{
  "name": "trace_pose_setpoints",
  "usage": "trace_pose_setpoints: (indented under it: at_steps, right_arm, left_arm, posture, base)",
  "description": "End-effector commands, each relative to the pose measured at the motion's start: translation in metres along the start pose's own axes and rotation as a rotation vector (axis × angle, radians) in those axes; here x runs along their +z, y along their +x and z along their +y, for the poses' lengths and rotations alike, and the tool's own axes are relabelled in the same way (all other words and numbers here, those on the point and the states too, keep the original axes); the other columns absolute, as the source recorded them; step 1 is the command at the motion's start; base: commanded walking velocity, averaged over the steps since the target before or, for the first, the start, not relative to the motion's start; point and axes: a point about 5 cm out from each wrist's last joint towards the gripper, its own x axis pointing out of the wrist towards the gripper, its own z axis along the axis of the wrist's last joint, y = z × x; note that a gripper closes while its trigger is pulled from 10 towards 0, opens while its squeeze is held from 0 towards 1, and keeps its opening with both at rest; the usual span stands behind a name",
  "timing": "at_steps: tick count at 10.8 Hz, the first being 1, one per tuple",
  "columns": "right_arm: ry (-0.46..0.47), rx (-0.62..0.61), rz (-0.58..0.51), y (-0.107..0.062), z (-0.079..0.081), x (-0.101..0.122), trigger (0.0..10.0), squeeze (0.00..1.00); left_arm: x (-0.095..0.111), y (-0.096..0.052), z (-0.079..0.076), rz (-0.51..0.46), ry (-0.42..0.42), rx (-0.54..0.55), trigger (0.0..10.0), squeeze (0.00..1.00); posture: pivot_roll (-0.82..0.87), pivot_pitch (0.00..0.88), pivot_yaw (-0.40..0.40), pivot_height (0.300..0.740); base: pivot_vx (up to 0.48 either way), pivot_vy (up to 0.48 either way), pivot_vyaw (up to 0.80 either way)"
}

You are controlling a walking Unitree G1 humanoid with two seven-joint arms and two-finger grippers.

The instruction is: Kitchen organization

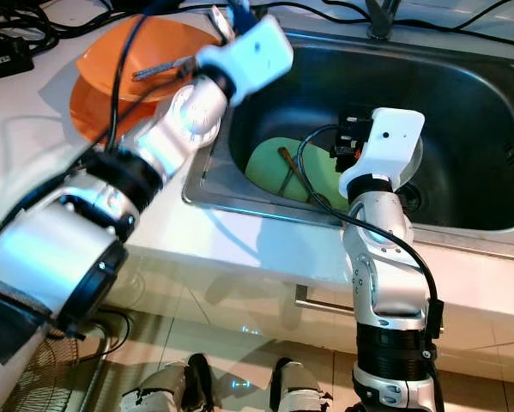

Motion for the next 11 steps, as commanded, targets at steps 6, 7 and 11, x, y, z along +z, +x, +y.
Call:
trace_pose_setpoints:
  at_steps: [6, 7, 11]
  right_arm:
    - [0.04, 0.014, -0.033, 0.011, 0.008, -0.002, 10.0, 0.0]
    - [0.042, 0.018, -0.045, 0.014, 0.009, 0.0, 10.0, 0.0]
    - [0.053, 0.036, -0.062, 0.017, 0.016, -0.002, 10.0, 0.0]
  left_arm:
    - [-0.022, -0.038, -0.001, -0.082, -0.322, 0.165, 10.0, 1.0]
    - [-0.02, -0.044, 0.001, -0.107, -0.377, 0.199, 10.0, 1.0]
    - [-0.024, -0.068, -0.017, -0.029, -0.662, 0.171, 10.0, 1.0]
  posture:
    - [-0.1, 0.209, 0.039, 0.74]
    - [-0.09, 0.196, 0.04, 0.74]
    - [-0.06, 0.194, 0.041, 0.74]
  base:
    - [0.0, 0.0, 0.0]
    - [0.0, 0.0, 0.0]
    - [0.0, 0.0, 0.0]
